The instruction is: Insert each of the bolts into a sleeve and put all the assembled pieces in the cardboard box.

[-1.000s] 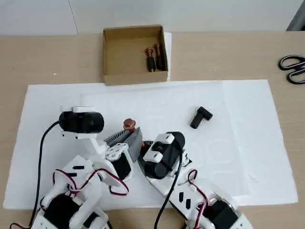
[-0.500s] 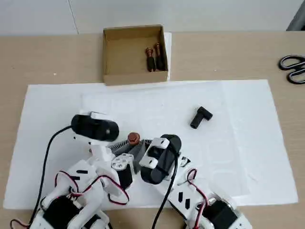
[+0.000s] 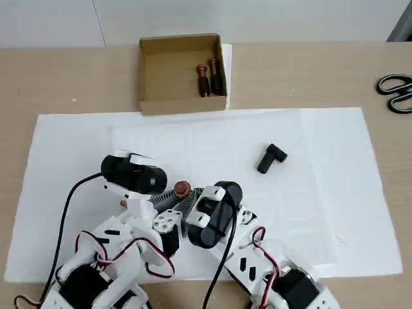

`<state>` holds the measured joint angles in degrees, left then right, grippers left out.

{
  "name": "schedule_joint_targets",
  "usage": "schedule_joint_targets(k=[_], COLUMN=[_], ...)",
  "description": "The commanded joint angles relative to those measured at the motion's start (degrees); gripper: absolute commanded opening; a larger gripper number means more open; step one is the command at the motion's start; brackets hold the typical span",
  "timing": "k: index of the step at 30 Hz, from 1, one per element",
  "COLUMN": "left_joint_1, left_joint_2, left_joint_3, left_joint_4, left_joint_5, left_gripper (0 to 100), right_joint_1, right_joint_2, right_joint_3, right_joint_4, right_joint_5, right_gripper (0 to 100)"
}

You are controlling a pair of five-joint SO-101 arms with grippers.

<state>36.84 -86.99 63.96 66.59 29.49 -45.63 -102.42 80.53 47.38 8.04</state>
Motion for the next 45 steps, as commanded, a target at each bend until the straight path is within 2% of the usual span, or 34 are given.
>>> schedule_joint_targets(k=[1, 4, 6, 25, 31, 40, 45], left_joint_1=[2.46, 2.46, 2.46, 1.93, -2.73, -4.40, -4.48], left_joint_2=[0.09, 0.09, 0.09, 0.00, 0.09, 0.00, 0.00], left_joint_3=[1.45, 1.54, 1.54, -2.15, -4.70, -7.78, -9.63], left_joint_4=[0.88, 1.23, 1.23, 1.14, 0.97, 0.79, 0.18], left_joint_5=[-0.26, -0.26, -0.26, -0.26, -3.08, -4.75, -4.75], left_gripper=[7, 16, 18, 18, 18, 0, 1], right_joint_1=[1.80, 1.89, 1.89, 1.89, 1.89, 1.89, 1.98], right_joint_2=[-0.31, -0.31, -0.31, -0.31, -0.31, -0.31, -0.31], right_joint_3=[-2.46, -2.02, -1.67, -1.49, -0.53, -0.26, -0.26], right_joint_4=[-4.53, -4.53, -4.53, -4.44, -4.44, -4.44, -4.44], right_joint_5=[0.53, 0.53, 0.53, 0.53, 0.53, 0.53, 0.53], right_gripper=[0.2, 0.2, 0.2, 0.2, 0.2, 0.2, 0.2])
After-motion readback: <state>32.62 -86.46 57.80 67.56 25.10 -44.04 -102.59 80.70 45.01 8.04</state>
